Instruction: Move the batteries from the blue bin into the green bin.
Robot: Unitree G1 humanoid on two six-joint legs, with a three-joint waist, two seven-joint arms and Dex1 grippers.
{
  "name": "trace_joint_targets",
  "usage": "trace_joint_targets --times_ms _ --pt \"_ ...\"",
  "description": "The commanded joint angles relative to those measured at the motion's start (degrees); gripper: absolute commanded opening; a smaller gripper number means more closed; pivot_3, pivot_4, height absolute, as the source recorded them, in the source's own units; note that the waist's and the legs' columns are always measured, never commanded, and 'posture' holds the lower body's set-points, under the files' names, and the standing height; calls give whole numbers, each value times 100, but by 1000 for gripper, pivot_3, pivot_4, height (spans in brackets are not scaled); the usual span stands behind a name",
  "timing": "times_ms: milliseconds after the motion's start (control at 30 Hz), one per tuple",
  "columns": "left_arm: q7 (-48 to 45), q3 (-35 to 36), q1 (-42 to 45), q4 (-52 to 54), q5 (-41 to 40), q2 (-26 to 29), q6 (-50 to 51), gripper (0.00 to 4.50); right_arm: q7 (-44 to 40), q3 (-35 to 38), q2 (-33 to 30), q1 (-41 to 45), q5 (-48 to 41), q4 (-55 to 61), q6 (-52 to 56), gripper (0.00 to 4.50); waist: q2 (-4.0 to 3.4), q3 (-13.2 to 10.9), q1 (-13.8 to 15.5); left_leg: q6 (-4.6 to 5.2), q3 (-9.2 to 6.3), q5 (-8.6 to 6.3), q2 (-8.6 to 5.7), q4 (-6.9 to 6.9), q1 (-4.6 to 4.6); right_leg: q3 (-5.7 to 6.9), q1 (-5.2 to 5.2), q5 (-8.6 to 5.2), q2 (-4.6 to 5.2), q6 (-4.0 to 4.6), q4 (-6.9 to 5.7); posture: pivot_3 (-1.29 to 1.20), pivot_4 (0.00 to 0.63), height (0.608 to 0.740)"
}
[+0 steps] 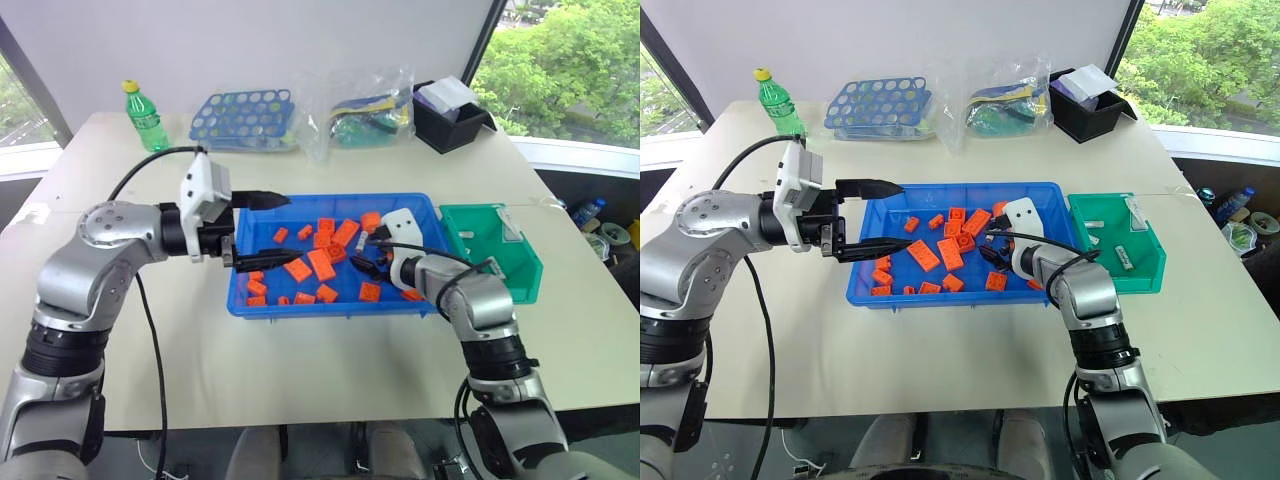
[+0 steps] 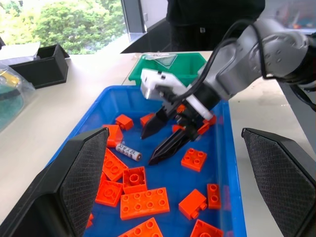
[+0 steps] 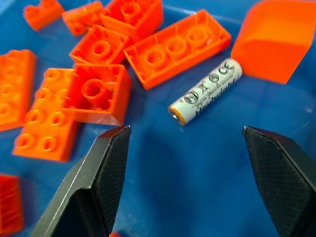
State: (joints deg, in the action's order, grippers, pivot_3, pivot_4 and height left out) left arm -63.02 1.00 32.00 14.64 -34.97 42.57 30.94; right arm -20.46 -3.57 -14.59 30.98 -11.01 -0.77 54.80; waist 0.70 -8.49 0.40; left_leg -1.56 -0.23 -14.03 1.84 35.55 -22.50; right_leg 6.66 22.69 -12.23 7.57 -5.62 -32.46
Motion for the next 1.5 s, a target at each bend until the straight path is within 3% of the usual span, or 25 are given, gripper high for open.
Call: trace_joint_targets --times_ms 33,267,367,533,567,667,833,967,1133,1233,1333,1500 --pt "-32 92 198 46 16 62 -69 4500 74 111 104 293 58 -567 -491 3699 0 0 -4 0 0 0 0 1 0 0 0 0 0 0 0 0 150 723" --pt "-49 113 192 48 75 77 -87 4500 137 154 149 604 163 -1401 -1031 3699 1 1 -9 0 -2 0 0 1 3 0 -5 1 0 1 -1 0 150 723" --pt "-26 126 181 76 74 82 -65 4500 123 169 139 546 144 -1389 -1133 2917 1 1 -8 0 -3 0 -1 1 3 0 -6 1 0 1 -2 0 150 723" --pt "-18 107 160 68 83 66 -67 4500 89 194 111 350 16 -745 -809 324 -1 -1 -15 0 -3 0 0 1 3 0 -7 1 0 0 -3 0 150 723" --pt "-16 97 153 66 89 56 -72 4500 80 234 81 303 -41 -482 -664 59 -1 -1 -10 0 -3 0 0 1 2 0 -6 1 0 0 -3 0 150 723" --pt "-18 81 128 47 97 34 -84 4500 40 508 -112 151 -297 530 -79 79 -5 -3 8 0 -4 0 0 1 -2 -1 -6 1 0 0 -3 0 150 723" --pt "-23 67 3 14 106 -8 -121 4500 137 1812 -908 5 -768 2054 1117 79 -12 -7 50 0 -4 0 -1 3 -4 0 -4 0 1 0 12 0 150 723" --pt "-60 -32 -130 -41 272 -10 -281 4500 185 2375 -1522 -395 -754 2474 1515 79 -4 -2 48 -2 -1 -1 0 1 -5 1 -7 -1 2 -1 28 0 150 723" --pt "-146 -22 -78 -302 368 -47 -424 4500 433 2747 -1359 -1058 -750 2521 1642 79 15 12 12 -1 12 -1 5 -12 -4 1 -16 -1 3 -1 30 0 150 723" --pt "-228 -38 35 -463 396 -42 -478 4500 559 2777 -1347 -1181 -652 2314 1349 1563 -1 3 21 0 13 -1 5 -19 0 1 -13 -1 3 0 27 0 150 723" --pt "-297 -44 182 -628 419 -45 -508 4500 194 2584 -1827 -1297 -629 2253 843 2977 -4 1 31 0 13 -1 4 -17 -2 1 6 -2 4 -1 34 0 150 723" --pt "-384 154 275 -671 229 55 -329 4500 -2238 2891 -3312 -2196 -1667 3030 96 2977 -1 0 46 0 11 -2 0 -20 -3 0 -3 -3 6 -2 44 0 150 723"
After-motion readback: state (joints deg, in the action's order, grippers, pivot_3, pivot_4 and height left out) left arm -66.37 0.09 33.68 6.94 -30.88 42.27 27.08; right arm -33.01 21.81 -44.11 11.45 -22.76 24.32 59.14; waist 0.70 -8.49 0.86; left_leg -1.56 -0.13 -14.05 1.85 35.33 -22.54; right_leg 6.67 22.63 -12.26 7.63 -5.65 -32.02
